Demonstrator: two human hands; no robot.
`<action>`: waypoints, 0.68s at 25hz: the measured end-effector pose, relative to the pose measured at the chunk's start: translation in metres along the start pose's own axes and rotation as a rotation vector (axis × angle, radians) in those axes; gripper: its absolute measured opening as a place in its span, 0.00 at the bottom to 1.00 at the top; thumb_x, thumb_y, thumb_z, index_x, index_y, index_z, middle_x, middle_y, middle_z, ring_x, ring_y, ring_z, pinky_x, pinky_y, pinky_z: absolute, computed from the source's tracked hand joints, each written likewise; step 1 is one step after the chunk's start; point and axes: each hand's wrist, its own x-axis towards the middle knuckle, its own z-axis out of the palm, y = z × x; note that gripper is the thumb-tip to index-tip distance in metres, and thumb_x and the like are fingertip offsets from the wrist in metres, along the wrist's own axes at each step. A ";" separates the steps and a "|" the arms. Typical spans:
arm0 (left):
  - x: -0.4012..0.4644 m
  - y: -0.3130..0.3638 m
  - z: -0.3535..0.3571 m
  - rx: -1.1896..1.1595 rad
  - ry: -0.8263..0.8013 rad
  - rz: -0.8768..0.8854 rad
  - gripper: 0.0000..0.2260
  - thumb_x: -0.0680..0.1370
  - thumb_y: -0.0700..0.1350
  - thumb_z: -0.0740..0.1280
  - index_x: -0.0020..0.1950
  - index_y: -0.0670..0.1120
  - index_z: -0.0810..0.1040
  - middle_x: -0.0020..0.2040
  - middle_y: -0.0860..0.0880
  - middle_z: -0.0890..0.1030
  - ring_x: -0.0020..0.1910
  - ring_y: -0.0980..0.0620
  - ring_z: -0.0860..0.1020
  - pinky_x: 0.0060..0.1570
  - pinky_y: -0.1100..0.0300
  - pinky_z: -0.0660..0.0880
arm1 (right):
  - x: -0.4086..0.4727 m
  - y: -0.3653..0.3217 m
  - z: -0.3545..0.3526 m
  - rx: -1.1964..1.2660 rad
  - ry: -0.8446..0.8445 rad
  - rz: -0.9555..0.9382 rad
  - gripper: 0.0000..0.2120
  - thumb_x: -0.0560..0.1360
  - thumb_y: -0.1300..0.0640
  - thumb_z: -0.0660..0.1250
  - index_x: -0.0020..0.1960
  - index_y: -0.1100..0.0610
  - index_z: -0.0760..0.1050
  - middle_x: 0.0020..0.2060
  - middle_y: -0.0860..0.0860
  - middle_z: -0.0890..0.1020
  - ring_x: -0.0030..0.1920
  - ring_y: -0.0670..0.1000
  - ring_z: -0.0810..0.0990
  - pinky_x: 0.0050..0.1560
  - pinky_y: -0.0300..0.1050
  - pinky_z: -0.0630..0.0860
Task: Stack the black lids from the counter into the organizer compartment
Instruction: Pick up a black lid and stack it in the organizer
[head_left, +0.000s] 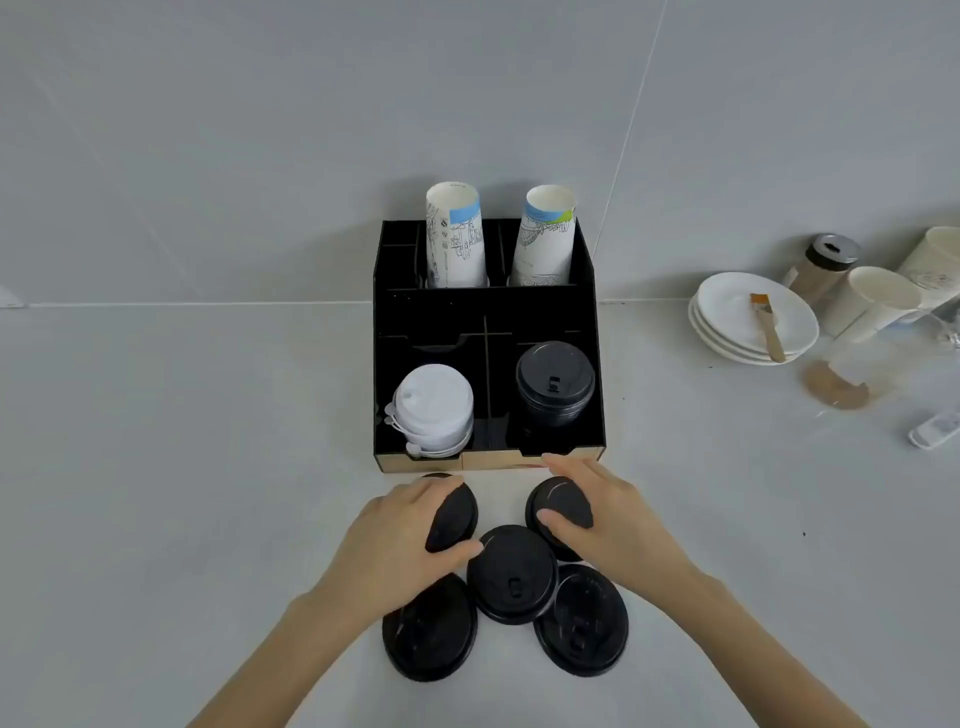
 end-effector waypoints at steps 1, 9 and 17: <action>-0.001 0.000 0.004 -0.004 -0.032 -0.015 0.28 0.71 0.60 0.62 0.68 0.54 0.59 0.69 0.55 0.67 0.65 0.54 0.66 0.63 0.58 0.64 | -0.002 0.003 0.004 0.015 -0.012 0.020 0.24 0.71 0.49 0.64 0.65 0.45 0.62 0.60 0.46 0.73 0.58 0.47 0.72 0.59 0.44 0.72; -0.003 -0.009 0.053 0.066 -0.118 -0.009 0.31 0.71 0.60 0.62 0.69 0.53 0.55 0.70 0.55 0.62 0.67 0.53 0.62 0.66 0.56 0.58 | -0.021 0.028 0.034 -0.027 -0.132 0.048 0.27 0.70 0.48 0.66 0.66 0.47 0.60 0.61 0.46 0.71 0.59 0.47 0.71 0.60 0.43 0.71; -0.005 -0.012 0.071 0.070 -0.105 -0.008 0.32 0.71 0.60 0.62 0.70 0.53 0.52 0.70 0.54 0.61 0.67 0.53 0.60 0.66 0.55 0.58 | -0.021 0.032 0.042 -0.055 -0.187 -0.009 0.27 0.69 0.53 0.67 0.66 0.49 0.62 0.64 0.46 0.70 0.62 0.47 0.67 0.65 0.41 0.66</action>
